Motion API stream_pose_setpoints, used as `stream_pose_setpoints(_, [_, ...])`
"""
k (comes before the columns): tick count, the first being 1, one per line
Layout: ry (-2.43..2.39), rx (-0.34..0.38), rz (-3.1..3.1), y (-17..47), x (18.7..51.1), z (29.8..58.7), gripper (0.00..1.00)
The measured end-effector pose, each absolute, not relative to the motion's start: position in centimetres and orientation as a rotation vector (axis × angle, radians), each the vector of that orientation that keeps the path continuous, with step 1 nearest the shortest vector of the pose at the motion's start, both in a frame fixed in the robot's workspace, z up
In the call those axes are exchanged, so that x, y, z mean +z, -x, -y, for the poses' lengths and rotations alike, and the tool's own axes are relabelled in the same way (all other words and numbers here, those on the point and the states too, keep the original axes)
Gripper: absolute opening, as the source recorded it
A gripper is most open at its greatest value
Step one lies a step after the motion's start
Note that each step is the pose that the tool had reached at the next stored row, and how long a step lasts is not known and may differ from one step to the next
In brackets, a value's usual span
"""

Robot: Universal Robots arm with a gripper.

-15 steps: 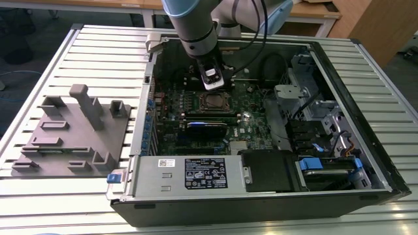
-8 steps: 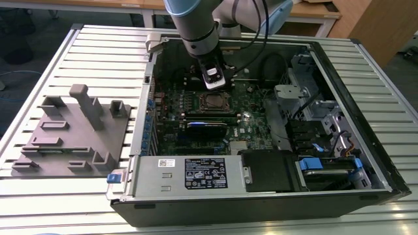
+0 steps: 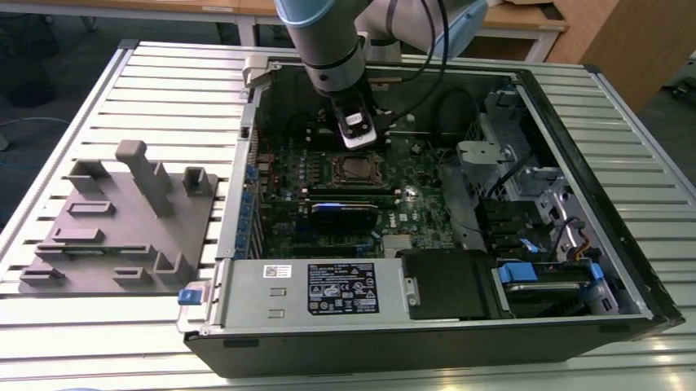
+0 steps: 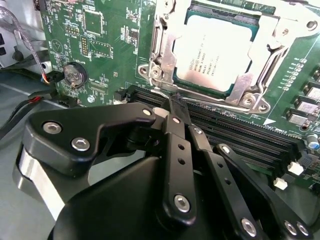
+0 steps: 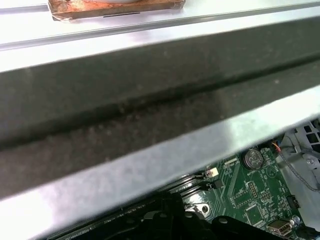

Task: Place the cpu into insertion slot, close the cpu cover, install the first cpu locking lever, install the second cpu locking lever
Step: 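Install the first cpu locking lever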

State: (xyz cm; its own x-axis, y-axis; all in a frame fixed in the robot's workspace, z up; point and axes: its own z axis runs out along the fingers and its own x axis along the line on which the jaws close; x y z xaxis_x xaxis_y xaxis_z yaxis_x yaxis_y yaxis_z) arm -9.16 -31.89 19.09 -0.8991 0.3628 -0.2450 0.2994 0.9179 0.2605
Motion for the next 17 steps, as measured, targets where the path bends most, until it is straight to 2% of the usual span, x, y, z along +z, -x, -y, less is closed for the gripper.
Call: stream_pose_setpoints(17, [-0.492, 0.311, -2.788, 8.92, 18.93, 31.92, 0.10])
